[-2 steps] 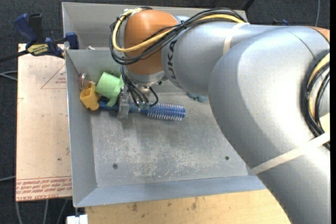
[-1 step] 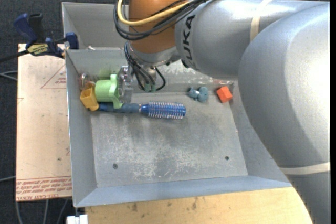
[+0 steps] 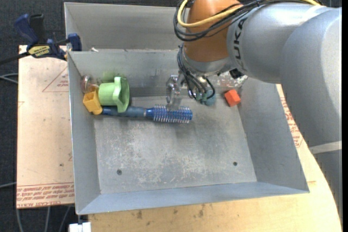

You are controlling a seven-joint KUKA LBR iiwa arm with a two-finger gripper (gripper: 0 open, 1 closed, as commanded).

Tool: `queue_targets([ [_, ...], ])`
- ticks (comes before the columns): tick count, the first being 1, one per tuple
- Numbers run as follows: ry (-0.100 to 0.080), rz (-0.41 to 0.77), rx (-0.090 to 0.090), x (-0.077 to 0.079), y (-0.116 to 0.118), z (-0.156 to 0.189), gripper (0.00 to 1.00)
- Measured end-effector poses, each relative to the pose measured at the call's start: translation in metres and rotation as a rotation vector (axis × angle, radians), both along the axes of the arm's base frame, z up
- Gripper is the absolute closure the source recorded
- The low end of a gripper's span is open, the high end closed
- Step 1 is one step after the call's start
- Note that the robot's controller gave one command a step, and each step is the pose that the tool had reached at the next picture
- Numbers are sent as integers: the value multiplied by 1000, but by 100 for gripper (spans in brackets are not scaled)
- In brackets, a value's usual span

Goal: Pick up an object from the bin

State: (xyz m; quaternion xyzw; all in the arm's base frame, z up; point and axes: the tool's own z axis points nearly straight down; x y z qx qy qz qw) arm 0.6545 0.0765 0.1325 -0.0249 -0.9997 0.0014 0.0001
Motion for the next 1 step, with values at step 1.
queue_targets([
  [1, -2, 7, 4, 0, 6, 2, 0],
])
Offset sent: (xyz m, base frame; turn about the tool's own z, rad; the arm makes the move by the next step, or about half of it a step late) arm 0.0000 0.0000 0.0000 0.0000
